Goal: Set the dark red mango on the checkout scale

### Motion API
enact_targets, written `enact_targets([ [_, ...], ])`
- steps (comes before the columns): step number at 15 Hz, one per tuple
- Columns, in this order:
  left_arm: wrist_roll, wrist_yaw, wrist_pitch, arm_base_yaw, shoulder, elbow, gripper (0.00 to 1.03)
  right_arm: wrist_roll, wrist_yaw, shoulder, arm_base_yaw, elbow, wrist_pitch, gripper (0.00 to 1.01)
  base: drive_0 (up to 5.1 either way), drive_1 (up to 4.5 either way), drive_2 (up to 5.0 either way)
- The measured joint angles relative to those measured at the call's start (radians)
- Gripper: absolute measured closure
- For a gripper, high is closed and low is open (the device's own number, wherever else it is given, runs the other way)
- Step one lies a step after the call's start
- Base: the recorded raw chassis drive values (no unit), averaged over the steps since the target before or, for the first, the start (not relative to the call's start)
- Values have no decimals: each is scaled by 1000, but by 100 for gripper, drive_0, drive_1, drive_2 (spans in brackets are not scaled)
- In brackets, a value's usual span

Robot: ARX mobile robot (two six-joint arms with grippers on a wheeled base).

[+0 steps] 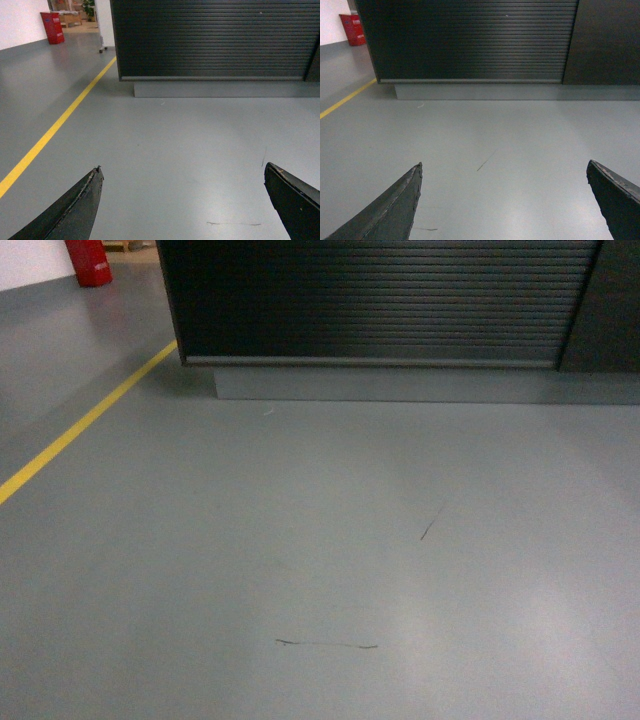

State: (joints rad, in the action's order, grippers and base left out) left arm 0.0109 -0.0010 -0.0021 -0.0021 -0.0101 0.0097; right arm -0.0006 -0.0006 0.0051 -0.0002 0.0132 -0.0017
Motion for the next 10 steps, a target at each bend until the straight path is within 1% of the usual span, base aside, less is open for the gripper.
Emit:
enact_targets([
  [10, 0, 0, -2, 0, 0, 0, 5, 0, 0, 0, 0, 0, -1, 3, -11, 414, -435],
])
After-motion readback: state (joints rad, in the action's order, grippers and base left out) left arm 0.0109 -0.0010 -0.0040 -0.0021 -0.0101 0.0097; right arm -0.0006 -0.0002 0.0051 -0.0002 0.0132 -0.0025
